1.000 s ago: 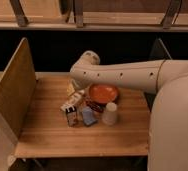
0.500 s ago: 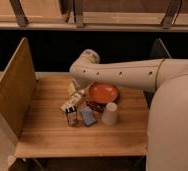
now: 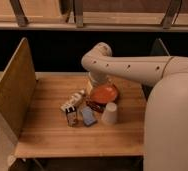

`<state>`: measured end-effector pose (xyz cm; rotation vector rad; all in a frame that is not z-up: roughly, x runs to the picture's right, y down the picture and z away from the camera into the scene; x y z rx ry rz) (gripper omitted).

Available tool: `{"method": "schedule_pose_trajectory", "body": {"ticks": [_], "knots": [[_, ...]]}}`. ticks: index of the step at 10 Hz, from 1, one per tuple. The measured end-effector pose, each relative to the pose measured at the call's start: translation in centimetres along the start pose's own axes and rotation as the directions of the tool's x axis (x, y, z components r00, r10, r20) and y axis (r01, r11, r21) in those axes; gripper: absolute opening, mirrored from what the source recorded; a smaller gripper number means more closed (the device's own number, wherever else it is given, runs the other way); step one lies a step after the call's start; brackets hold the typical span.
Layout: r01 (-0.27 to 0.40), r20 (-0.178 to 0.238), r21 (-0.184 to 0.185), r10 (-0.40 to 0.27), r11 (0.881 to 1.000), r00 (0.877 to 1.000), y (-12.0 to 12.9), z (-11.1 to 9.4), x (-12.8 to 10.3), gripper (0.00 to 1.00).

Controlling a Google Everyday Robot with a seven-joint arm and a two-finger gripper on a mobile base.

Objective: Place the ceramic cup over the eraser

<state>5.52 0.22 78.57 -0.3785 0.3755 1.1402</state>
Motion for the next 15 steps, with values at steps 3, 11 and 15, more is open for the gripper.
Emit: {"method": "schedule_pose_trajectory", "body": {"ticks": [3, 11, 15], "knots": [[-0.007, -0.009, 0.003, 0.007, 1.0, 1.0, -0.1, 0.0, 0.0, 0.75], [-0.21, -0.239, -0.151, 0.17, 0.966, 0.956, 0.5, 6.3, 12.2, 0.75], [-0.213, -0.261, -0.138, 0.172, 0.967, 0.95, -1.0, 8.0, 12.8, 0.75]]}}
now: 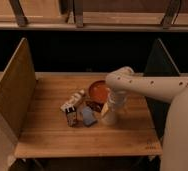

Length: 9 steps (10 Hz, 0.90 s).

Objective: Place the ceramic cup over the eraser

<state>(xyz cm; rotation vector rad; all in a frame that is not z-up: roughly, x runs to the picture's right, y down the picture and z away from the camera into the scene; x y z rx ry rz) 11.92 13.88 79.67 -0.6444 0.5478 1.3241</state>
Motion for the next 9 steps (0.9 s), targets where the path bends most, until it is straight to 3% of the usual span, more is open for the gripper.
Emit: {"method": "schedule_pose_trajectory", "body": {"ticks": [4, 7, 9], "knots": [[0.073, 0.011, 0.02, -0.073, 0.997, 0.997, 2.2, 0.1, -2.4, 0.75], [0.078, -0.027, 0.009, -0.077, 0.997, 0.997, 2.7, 1.4, -1.7, 0.74], [0.07, -0.04, 0.015, -0.069, 0.997, 0.997, 2.0, 1.9, -1.3, 0.54]]}}
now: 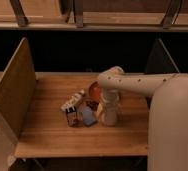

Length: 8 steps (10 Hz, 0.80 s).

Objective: Place the ceramic cup over the eraser

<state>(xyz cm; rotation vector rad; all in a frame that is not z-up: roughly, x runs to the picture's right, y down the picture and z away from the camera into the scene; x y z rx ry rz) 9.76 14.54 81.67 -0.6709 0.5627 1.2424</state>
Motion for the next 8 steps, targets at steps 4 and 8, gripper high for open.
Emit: {"method": "schedule_pose_trajectory", "body": {"ticks": [4, 8], "knots": [[-0.011, 0.009, 0.014, 0.011, 1.0, 1.0, -0.9, -0.1, -0.1, 0.16], [0.043, 0.123, 0.049, -0.049, 0.998, 0.991, 0.5, -5.9, 0.1, 0.0]]}}
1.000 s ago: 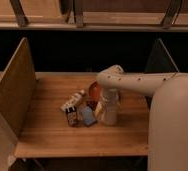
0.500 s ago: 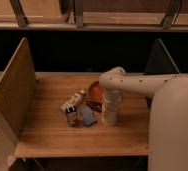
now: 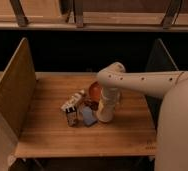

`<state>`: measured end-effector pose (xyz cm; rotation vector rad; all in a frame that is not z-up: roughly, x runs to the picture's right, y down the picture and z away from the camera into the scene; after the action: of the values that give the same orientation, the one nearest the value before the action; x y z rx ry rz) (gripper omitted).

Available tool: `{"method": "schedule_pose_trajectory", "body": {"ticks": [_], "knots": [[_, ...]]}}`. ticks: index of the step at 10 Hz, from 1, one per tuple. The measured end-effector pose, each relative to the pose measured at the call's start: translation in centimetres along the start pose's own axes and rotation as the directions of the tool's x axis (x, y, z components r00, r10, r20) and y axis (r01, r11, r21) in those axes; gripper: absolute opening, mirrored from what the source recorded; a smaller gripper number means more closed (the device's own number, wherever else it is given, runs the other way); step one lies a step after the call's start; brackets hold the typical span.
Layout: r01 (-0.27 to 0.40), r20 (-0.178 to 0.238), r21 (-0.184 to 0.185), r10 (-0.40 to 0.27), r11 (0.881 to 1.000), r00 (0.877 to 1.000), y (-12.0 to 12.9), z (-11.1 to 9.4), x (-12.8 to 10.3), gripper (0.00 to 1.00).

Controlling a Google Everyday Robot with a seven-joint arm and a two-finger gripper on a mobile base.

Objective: Place the ceramic cup over the eraser

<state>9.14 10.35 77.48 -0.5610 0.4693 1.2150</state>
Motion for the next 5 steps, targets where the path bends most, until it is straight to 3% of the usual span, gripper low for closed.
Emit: {"method": "schedule_pose_trajectory", "body": {"ticks": [1, 5], "knots": [[0.021, 0.059, 0.023, -0.022, 1.0, 0.998, 0.1, -3.3, 0.3, 0.0], [0.049, 0.177, 0.107, -0.068, 0.993, 0.982, -0.3, -12.3, 3.0, 0.0]]}}
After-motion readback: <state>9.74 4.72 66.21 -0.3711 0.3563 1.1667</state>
